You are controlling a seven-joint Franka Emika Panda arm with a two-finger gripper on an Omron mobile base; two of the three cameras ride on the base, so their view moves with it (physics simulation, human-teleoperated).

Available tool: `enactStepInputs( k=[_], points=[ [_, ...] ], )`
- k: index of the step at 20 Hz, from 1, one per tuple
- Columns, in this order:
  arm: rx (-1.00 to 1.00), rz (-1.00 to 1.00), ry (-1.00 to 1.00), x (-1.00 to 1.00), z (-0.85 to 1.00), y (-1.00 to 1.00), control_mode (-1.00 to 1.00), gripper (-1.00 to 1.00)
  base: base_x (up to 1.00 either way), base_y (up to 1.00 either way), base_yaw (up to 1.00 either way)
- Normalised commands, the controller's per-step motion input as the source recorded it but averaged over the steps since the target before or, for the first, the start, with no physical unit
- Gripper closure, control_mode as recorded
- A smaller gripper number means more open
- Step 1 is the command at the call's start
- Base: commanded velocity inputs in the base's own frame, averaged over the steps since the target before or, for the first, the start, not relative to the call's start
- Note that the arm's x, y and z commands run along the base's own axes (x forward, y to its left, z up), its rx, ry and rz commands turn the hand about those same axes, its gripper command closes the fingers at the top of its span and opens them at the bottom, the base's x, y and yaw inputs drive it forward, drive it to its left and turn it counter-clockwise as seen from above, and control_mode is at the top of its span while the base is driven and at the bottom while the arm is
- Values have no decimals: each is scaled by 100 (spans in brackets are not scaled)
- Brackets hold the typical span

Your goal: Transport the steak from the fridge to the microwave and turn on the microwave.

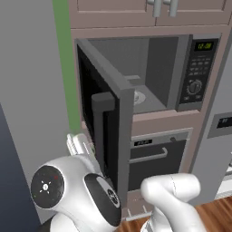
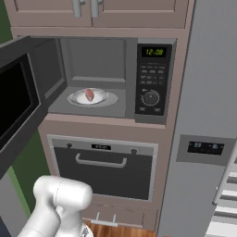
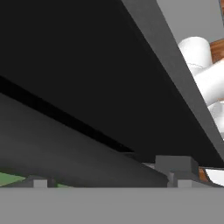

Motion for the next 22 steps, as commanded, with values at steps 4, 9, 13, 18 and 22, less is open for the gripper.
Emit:
enactStepInputs(
  k=[4, 9, 13, 18, 22],
  points=[
    [0, 0, 0, 0, 0, -59, -100, -100, 0, 0, 0],
    [0, 0, 0, 1, 0, -63, -100, -100, 0, 0, 0],
    [0, 0, 3, 8, 0, -68, -100, -100, 0, 0, 0],
    [0, 0, 7, 13, 0, -69, -100, -100, 0, 0, 0],
    [0, 0, 9, 20, 0, -66, -100, -100, 0, 0, 0]
  ],
)
